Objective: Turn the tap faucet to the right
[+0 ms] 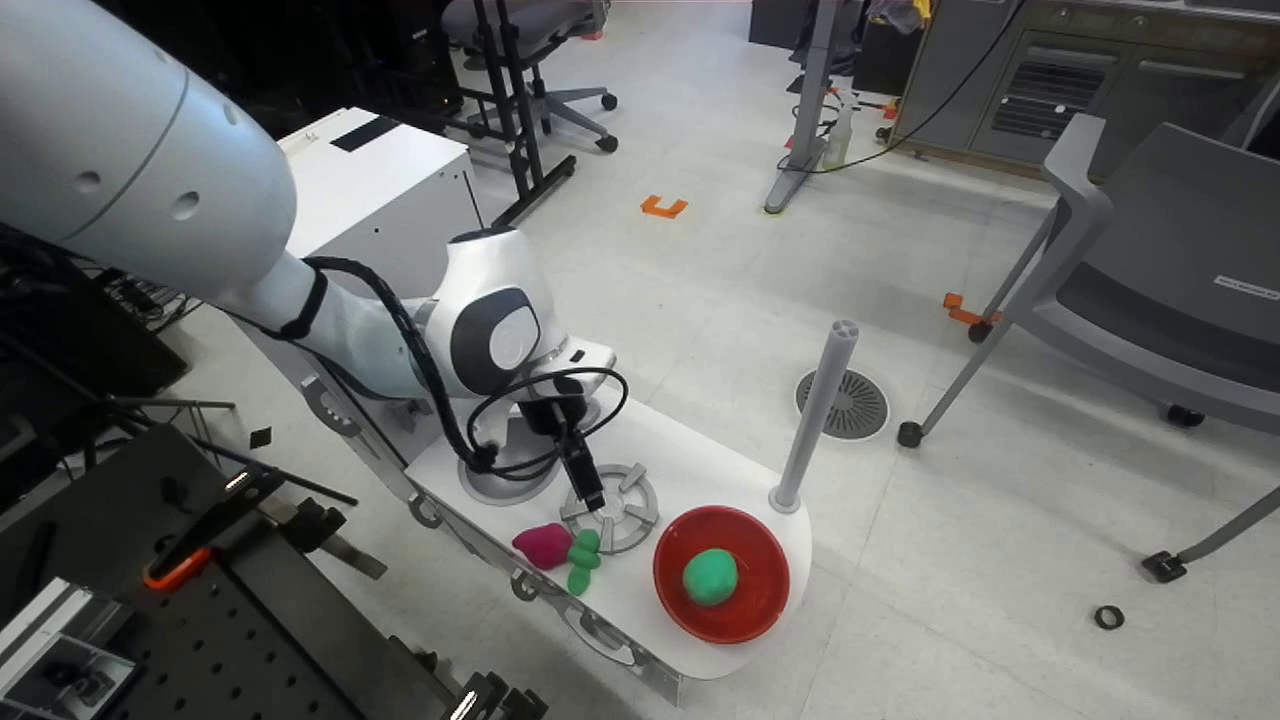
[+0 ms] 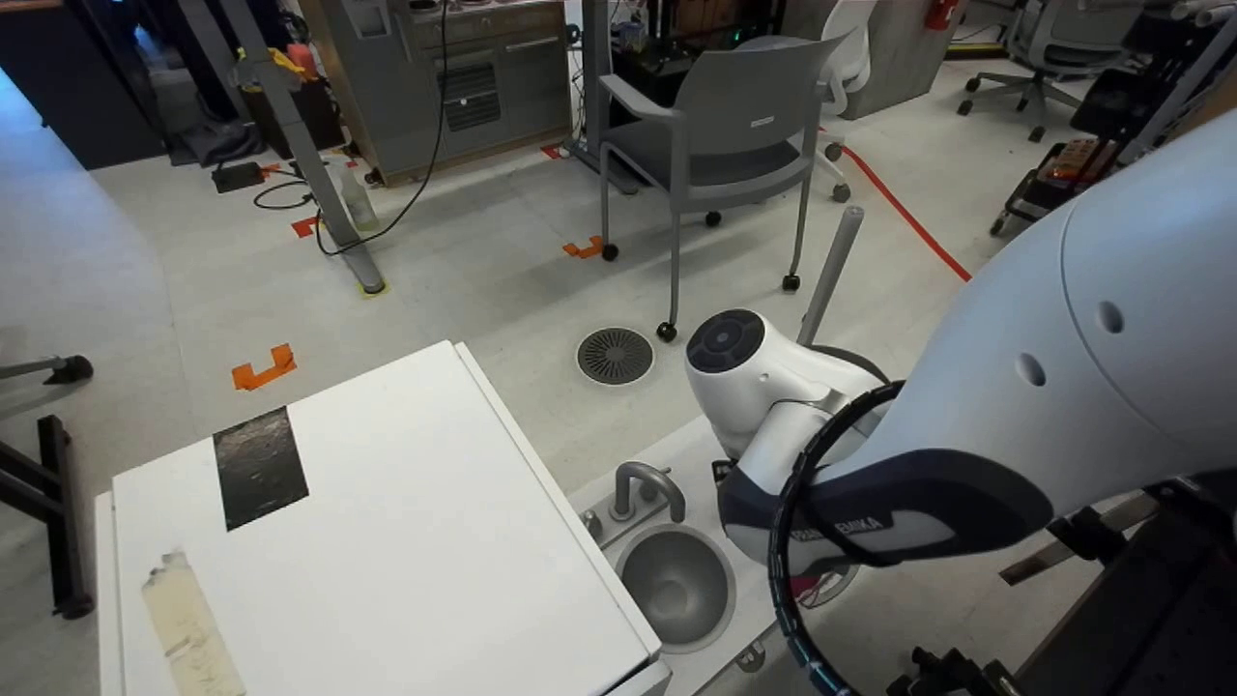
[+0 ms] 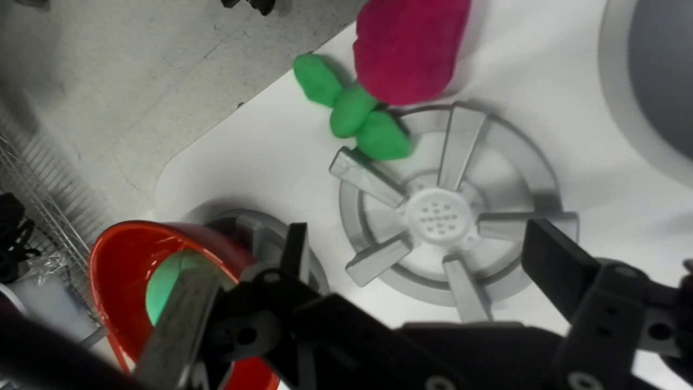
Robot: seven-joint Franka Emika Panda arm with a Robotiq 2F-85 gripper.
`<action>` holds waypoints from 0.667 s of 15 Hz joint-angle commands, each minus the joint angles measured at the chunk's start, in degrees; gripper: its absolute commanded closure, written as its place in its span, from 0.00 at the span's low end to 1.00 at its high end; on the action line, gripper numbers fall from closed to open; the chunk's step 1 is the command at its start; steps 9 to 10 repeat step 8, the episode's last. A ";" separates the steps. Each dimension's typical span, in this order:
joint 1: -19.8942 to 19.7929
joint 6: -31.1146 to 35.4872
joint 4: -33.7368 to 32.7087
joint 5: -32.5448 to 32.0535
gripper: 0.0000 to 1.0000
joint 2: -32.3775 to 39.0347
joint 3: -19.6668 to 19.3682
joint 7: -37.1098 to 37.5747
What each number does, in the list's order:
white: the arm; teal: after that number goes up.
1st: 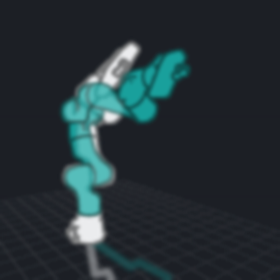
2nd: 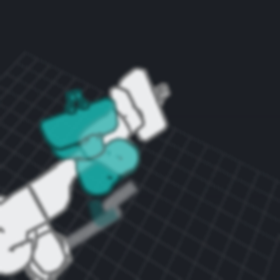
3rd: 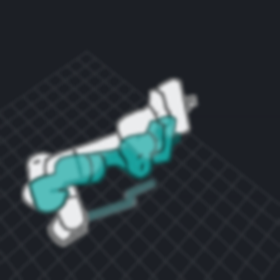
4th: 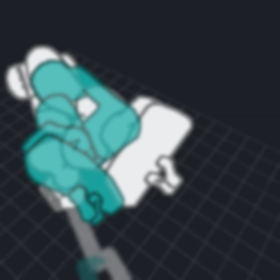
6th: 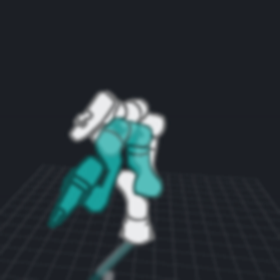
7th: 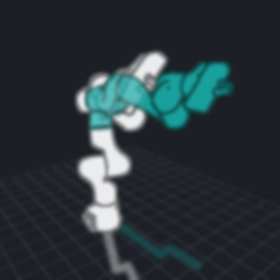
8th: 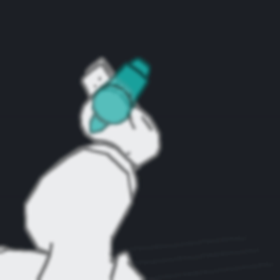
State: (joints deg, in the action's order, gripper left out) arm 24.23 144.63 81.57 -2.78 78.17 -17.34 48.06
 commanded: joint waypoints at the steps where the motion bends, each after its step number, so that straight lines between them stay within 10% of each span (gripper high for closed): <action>1: -2.60 -3.57 -3.31 -0.41 0.00 -0.17 0.08 1.68; 5: -7.81 -13.70 -0.98 0.92 0.00 -6.81 6.49 -5.51; 10: -7.28 -12.37 -3.02 -0.64 0.00 -4.60 5.61 -3.19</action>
